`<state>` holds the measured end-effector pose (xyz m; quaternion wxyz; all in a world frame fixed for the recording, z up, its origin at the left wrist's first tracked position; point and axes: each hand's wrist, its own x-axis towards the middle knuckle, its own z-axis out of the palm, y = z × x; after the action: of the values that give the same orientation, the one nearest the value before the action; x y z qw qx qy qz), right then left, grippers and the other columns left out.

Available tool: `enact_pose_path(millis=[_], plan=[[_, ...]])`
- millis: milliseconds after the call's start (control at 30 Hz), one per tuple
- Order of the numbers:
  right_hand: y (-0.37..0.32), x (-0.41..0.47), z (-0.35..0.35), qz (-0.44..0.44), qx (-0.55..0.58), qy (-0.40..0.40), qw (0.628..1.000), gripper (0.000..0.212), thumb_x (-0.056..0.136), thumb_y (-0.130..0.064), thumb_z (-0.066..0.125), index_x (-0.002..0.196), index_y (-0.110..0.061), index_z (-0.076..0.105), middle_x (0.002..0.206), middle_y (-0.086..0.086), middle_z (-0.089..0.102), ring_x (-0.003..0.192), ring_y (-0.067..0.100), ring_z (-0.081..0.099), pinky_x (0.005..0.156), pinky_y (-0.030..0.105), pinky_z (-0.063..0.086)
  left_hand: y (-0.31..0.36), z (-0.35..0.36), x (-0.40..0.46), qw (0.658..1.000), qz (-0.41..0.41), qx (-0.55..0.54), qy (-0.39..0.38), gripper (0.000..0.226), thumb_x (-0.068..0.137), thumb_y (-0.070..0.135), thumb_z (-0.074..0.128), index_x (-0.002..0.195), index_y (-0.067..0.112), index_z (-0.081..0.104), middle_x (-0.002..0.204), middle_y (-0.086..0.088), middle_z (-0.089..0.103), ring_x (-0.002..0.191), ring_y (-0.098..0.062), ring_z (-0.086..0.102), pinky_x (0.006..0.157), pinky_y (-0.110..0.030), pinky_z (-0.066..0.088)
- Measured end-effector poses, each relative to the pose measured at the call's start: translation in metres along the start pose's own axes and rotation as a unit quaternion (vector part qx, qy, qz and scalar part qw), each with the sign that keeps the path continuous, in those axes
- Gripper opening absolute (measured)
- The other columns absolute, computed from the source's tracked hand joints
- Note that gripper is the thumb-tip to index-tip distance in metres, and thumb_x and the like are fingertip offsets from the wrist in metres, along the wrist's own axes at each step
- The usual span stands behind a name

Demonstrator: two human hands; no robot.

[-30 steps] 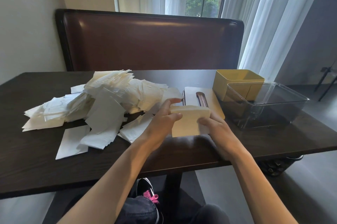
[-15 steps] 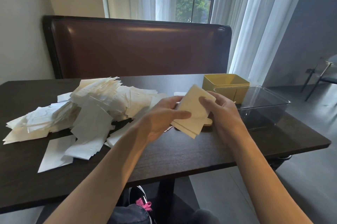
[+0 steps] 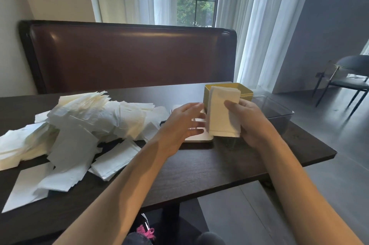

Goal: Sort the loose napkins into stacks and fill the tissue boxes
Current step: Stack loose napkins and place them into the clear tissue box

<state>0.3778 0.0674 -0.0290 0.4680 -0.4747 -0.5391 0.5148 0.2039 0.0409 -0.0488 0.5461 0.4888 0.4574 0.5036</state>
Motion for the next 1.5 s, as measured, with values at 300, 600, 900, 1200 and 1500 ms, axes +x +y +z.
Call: enact_pose_path(millis=[300, 600, 900, 1200, 1500], plan=[[-0.023, 0.028, -0.075, 0.025, -0.071, 0.154, 0.985, 0.028, 0.09, -0.026, 0.063, 0.113, -0.012, 0.059, 0.096, 0.008, 0.06, 0.092, 0.03, 0.061, 0.074, 0.042, 0.057, 0.005, 0.061, 0.037, 0.995, -0.056, -0.003, 0.08, 0.054, 0.106, 0.051, 0.031, 0.15, 0.02, 0.038, 0.154, -0.006, 0.04, 0.14, -0.025, 0.04, 0.117, -0.042, 0.03], [-0.022, 0.037, -0.118, 0.062, 0.008, 0.165, 0.984, 0.027, 0.087, -0.035, 0.057, 0.108, -0.018, 0.056, 0.119, 0.017, 0.06, 0.108, 0.036, 0.058, 0.098, 0.054, 0.05, -0.004, 0.115, 0.08, 0.985, -0.064, 0.02, 0.159, 0.067, 0.102, 0.062, 0.017, 0.157, 0.024, 0.019, 0.161, -0.006, 0.028, 0.145, -0.029, 0.032, 0.12, -0.054, 0.026], [-0.016, 0.047, -0.132, 0.101, -0.023, 0.133, 0.986, 0.014, 0.097, -0.029, 0.048, 0.106, -0.02, 0.053, 0.105, 0.01, 0.055, 0.098, 0.027, 0.053, 0.09, 0.044, 0.05, -0.011, 0.136, 0.094, 0.972, -0.067, 0.037, 0.22, 0.066, 0.103, 0.061, 0.018, 0.158, 0.025, 0.014, 0.162, -0.007, 0.024, 0.145, -0.034, 0.031, 0.118, -0.059, 0.028], [-0.006, 0.054, -0.124, 0.094, -0.073, 0.152, 0.981, 0.04, 0.084, -0.039, 0.055, 0.119, -0.02, 0.056, 0.112, 0.009, 0.06, 0.102, 0.027, 0.058, 0.079, 0.037, 0.052, -0.004, 0.146, 0.086, 0.97, -0.042, 0.042, 0.236, 0.081, 0.088, 0.07, 0.017, 0.157, 0.027, 0.021, 0.161, -0.006, 0.028, 0.145, -0.033, 0.031, 0.117, -0.06, 0.029], [-0.008, 0.042, -0.104, 0.04, -0.151, 0.233, 0.96, 0.022, 0.097, -0.035, 0.041, 0.105, -0.021, 0.057, 0.115, 0.004, 0.059, 0.114, 0.03, 0.053, 0.105, 0.051, 0.042, 0.024, 0.145, 0.059, 0.973, 0.021, 0.071, 0.219, 0.092, 0.075, 0.072, 0.015, 0.156, 0.03, 0.025, 0.162, -0.002, 0.029, 0.146, -0.029, 0.029, 0.118, -0.059, 0.027]])
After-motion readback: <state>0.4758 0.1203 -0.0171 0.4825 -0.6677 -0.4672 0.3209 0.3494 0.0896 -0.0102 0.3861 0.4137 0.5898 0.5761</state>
